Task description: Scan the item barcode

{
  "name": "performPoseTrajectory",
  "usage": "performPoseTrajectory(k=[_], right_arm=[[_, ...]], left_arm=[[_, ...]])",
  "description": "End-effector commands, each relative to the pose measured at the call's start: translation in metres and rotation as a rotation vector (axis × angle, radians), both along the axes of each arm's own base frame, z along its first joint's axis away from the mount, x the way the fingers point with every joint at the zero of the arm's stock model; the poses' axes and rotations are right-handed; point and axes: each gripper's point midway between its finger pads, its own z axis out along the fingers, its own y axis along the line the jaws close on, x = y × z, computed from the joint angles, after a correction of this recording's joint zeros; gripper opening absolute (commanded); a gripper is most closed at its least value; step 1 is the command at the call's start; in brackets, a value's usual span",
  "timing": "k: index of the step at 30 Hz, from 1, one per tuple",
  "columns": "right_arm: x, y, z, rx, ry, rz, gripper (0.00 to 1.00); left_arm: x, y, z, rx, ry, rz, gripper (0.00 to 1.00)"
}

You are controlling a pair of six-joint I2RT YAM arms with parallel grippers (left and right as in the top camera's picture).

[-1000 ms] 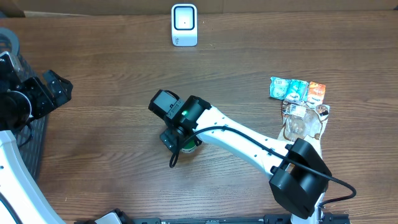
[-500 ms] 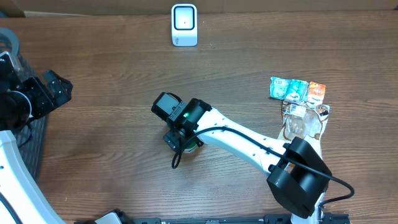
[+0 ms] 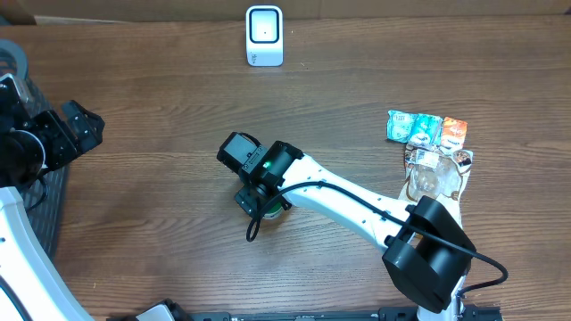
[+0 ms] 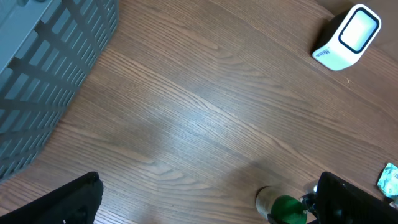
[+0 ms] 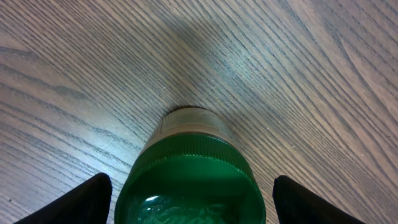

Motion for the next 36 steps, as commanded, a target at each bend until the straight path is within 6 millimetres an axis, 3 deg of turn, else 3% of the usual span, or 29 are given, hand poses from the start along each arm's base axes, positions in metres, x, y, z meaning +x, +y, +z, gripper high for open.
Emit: performPoseTrajectory(k=[1, 6, 11, 18, 22, 27, 34, 36], right_arm=[[0.003, -0.004, -0.005, -0.012, 0.005, -0.005, 0.8], [0.0, -0.006, -0.011, -0.03, 0.024, -0.005, 0.8], [-0.001, -0.007, -0.014, -0.038, 0.03, -0.005, 0.72], [0.0, -0.007, -0.015, -0.037, 0.03, -0.005, 0.7], [-0.001, -0.007, -0.015, -0.038, 0.031, -0.006, 0.54], [-0.004, -0.008, -0.012, -0.04, 0.049, -0.011, 0.42], [0.011, -0.001, 0.021, 0.044, 0.021, -0.091, 0.38], [0.03, -0.005, 0.044, 0.13, 0.017, -0.217, 0.49]], left_arm=[[0.001, 0.0, 0.004, 0.01, -0.014, -0.018, 0.99], [0.001, 0.0, 0.004, 0.01, -0.014, -0.018, 1.0], [0.001, 0.0, 0.004, 0.01, -0.013, -0.018, 1.0], [0.001, 0.0, 0.004, 0.01, -0.013, -0.018, 0.99], [0.001, 0.0, 0.004, 0.01, -0.014, -0.018, 1.0], [0.001, 0.0, 0.004, 0.01, -0.014, -0.018, 1.0], [0.001, 0.0, 0.004, 0.01, -0.014, -0.018, 0.99], [0.001, 0.0, 0.004, 0.01, -0.014, -0.018, 1.0]])
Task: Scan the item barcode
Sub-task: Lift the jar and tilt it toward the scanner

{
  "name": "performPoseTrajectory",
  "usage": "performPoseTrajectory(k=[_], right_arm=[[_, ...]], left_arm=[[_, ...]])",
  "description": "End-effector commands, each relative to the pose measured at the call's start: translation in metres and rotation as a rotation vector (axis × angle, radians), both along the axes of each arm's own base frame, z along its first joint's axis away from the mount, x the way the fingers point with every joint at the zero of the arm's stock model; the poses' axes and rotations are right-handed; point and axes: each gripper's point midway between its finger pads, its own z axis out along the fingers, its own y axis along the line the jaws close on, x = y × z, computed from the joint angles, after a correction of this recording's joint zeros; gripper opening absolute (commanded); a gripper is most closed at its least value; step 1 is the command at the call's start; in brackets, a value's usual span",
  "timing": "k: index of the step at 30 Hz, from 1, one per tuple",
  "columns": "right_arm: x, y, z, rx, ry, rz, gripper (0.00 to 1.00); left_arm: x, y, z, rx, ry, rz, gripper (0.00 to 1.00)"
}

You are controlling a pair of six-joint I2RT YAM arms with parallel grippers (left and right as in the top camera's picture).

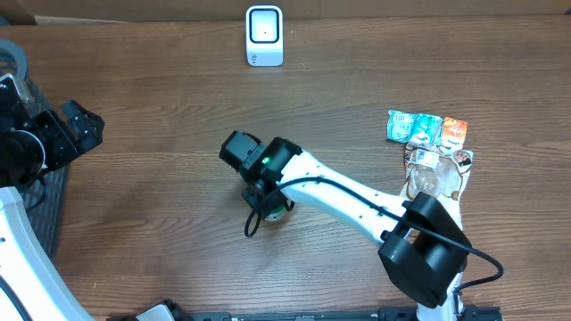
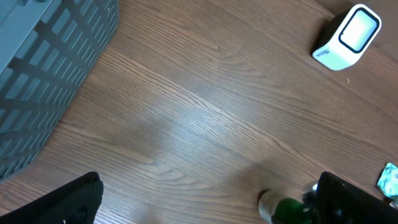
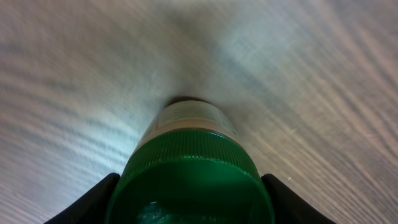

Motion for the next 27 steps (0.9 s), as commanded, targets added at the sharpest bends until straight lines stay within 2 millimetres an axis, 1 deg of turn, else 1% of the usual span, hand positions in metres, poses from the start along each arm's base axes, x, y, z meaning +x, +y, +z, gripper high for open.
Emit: performPoseTrajectory(k=[1, 5, 6, 7, 9, 12, 13, 14, 15, 17, 20, 22, 24, 27], right_arm=[[0.036, 0.004, 0.054, 0.193, -0.028, -0.189, 0.5], [0.051, 0.002, 0.082, 0.405, 0.102, -0.246, 0.49], [0.058, -0.001, 0.091, 0.479, 0.147, -0.266, 0.49], [0.063, -0.004, 0.097, 0.541, 0.19, -0.277, 0.45], [0.07, -0.009, 0.114, 0.686, 0.278, -0.268, 0.39], [0.08, -0.021, 0.147, 0.912, 0.363, -0.195, 0.37], [0.083, -0.027, 0.161, 1.001, 0.387, -0.166, 0.37], [0.085, -0.031, 0.168, 1.043, 0.399, -0.16, 0.37], [0.093, -0.043, 0.183, 1.133, 0.417, -0.155, 0.37], [0.097, -0.053, 0.199, 1.218, 0.438, -0.14, 0.37], [0.098, -0.066, 0.224, 1.352, 0.473, -0.084, 0.38], [0.099, -0.072, 0.233, 1.397, 0.494, -0.076, 0.37], [0.103, -0.077, 0.234, 1.401, 0.493, -0.094, 0.37], [0.106, -0.078, 0.23, 1.386, 0.476, -0.106, 0.37]], left_arm=[[0.001, 0.0, 0.004, 0.01, -0.014, -0.018, 1.0], [0.001, 0.0, 0.004, 0.01, -0.014, -0.018, 0.99], [0.001, 0.0, 0.004, 0.01, -0.014, -0.018, 1.0], [0.001, 0.0, 0.004, 0.01, -0.013, -0.018, 1.0], [0.001, 0.0, 0.004, 0.01, -0.014, -0.018, 0.99], [0.001, 0.0, 0.004, 0.01, -0.013, -0.018, 1.0], [0.001, 0.0, 0.004, 0.01, -0.014, -0.018, 1.0], [0.001, 0.0, 0.004, 0.01, -0.014, -0.018, 0.99], [0.001, 0.0, 0.004, 0.01, -0.014, -0.018, 1.0], [0.001, 0.0, 0.004, 0.01, -0.013, -0.018, 1.0], [0.001, 0.0, 0.004, 0.01, -0.014, -0.018, 1.0], [0.001, 0.0, 0.004, 0.01, -0.014, -0.018, 0.99], [0.001, 0.0, 0.004, 0.01, -0.014, -0.018, 0.99], [0.001, 0.0, 0.004, 0.01, -0.014, -0.018, 1.0]])
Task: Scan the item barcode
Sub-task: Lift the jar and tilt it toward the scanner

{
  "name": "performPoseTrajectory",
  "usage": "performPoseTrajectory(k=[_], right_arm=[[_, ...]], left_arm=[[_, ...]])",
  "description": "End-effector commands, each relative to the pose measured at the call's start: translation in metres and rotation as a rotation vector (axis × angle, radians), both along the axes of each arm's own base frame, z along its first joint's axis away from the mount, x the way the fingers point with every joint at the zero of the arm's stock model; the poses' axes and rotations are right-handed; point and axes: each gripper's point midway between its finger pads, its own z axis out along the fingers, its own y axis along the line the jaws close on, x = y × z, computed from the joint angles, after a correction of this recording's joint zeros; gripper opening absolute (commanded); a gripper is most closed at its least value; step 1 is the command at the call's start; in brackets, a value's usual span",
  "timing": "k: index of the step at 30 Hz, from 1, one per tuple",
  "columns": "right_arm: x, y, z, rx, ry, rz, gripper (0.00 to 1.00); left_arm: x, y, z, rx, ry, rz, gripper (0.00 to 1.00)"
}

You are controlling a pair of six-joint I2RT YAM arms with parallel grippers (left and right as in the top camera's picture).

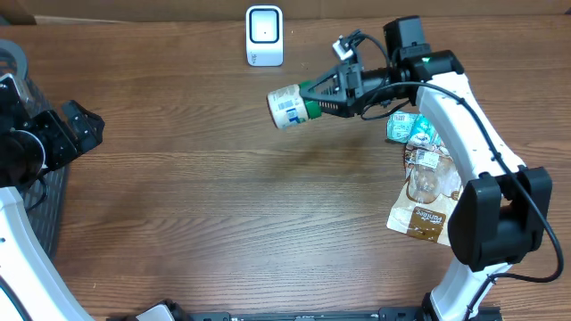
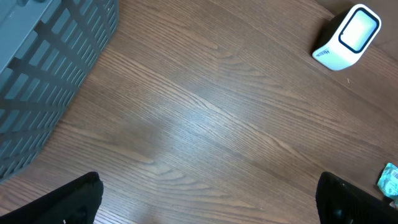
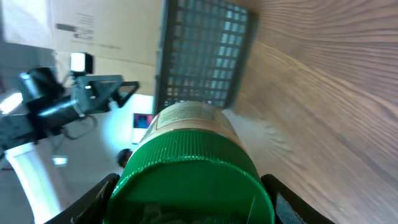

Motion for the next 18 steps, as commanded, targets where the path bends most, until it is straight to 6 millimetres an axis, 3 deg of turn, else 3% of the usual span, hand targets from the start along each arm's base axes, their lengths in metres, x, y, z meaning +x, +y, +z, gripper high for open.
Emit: performPoseTrajectory(k=[1, 5, 9, 14, 18], right_arm=[[-0.012, 0.0, 0.045, 0.1, -0.065, 0.044, 0.37], [-0.006, 0.002, 0.033, 0.033, -0.077, 0.013, 0.37], [0.005, 0.009, 0.001, -0.16, -0.115, -0.056, 0.36], [0.03, 0.012, -0.058, -0.602, -0.257, -0.206, 0.36], [0.063, 0.002, -0.078, -0.929, -0.458, -0.385, 0.36]], left_arm=[[0.001, 0.0, 0.004, 0.01, -0.013, -0.018, 1.0], [0.001, 0.0, 0.004, 0.01, -0.013, -0.018, 1.0], [0.001, 0.0, 0.004, 0.01, -0.014, -0.018, 1.0], [0.001, 0.0, 0.004, 0.01, -0.014, -0.018, 1.0], [0.001, 0.0, 0.004, 0.01, -0.013, -0.018, 1.0]])
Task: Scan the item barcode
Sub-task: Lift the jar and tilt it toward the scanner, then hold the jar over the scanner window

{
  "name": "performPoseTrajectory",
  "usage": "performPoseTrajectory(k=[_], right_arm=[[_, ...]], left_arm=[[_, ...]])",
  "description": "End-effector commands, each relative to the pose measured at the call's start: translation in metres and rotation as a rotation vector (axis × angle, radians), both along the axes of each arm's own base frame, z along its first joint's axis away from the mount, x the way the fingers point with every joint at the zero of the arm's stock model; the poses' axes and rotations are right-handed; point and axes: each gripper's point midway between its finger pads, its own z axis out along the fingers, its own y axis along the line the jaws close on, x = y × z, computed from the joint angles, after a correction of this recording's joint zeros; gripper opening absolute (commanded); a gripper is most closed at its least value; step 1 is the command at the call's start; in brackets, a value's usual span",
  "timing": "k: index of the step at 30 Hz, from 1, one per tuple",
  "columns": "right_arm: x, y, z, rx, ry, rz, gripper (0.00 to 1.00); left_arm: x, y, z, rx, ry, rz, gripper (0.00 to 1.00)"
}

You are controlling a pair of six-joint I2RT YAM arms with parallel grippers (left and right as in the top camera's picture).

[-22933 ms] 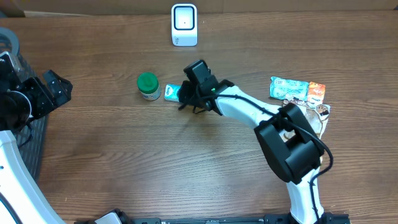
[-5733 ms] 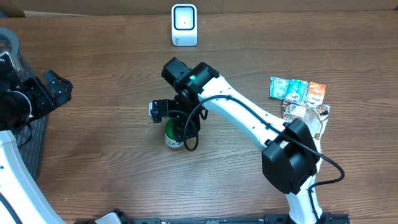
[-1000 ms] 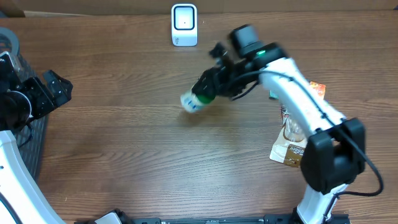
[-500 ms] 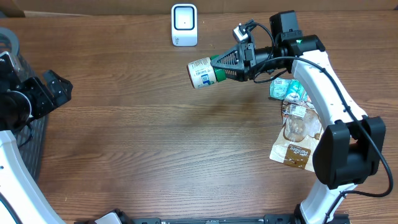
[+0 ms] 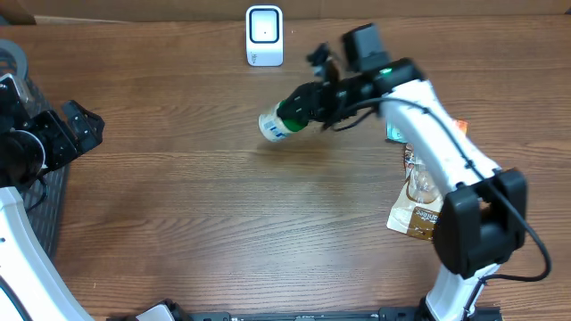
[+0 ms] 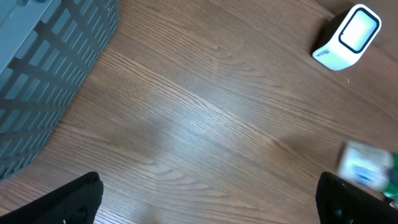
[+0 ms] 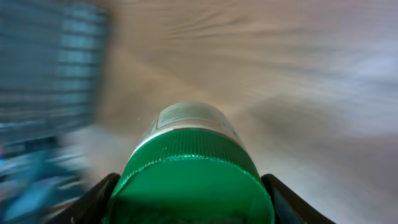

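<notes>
A white bottle with a green cap (image 5: 278, 121) hangs in the air over the middle of the table, lying sideways. My right gripper (image 5: 297, 111) is shut on its green cap (image 7: 189, 180), and the right wrist view is blurred. The bottle (image 6: 365, 171) also shows as a blur at the right edge of the left wrist view. The white barcode scanner (image 5: 264, 36) stands at the table's far edge, also in the left wrist view (image 6: 347, 37). My left gripper (image 5: 62, 138) is open at the far left, its fingers (image 6: 81, 199) wide apart over bare wood.
Several snack packets (image 5: 426, 129) and a brown pouch (image 5: 419, 214) lie at the right. A grey slatted basket (image 6: 43, 68) stands at the left edge of the table (image 5: 178, 223).
My right gripper has moved left and slightly nearer with the bottle, from right of the scanner to just below and right of it. The bottle has entered the left wrist view. The left arm is unchanged.
My right gripper was open around the bottle's green cap as it stood on the table's middle. Then it was shut on the cap there. Then it held the bottle sideways in the air near the scanner, and now it has shifted left with it.
</notes>
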Motion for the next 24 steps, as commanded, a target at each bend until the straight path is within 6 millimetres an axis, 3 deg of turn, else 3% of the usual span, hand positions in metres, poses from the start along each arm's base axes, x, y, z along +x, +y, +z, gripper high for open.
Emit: performPoseTrajectory(k=[1, 5, 7, 14, 24], right_arm=[[0.048, -0.028, 0.012, -0.35, -0.312, -0.218, 0.36], [0.087, -0.019, 0.022, -0.477, -0.565, -0.295, 0.36], [0.101, -0.014, 0.028, -0.49, -0.647, -0.302, 0.41], [0.162, 0.008, 0.042, -0.398, -0.926, -0.371, 0.4], [0.2, 0.026, 0.042, -0.499, -1.319, -0.259, 0.37]], left_arm=[[0.001, 0.0, 0.004, 0.01, -0.014, -0.018, 0.99], [0.001, 0.0, 0.004, 0.01, -0.014, -0.018, 1.0], [0.001, 0.0, 0.004, 0.01, -0.013, -0.018, 1.0], [0.001, 0.0, 0.004, 0.01, -0.014, -0.018, 0.99], [0.001, 0.0, 0.004, 0.01, -0.013, -0.018, 1.0]])
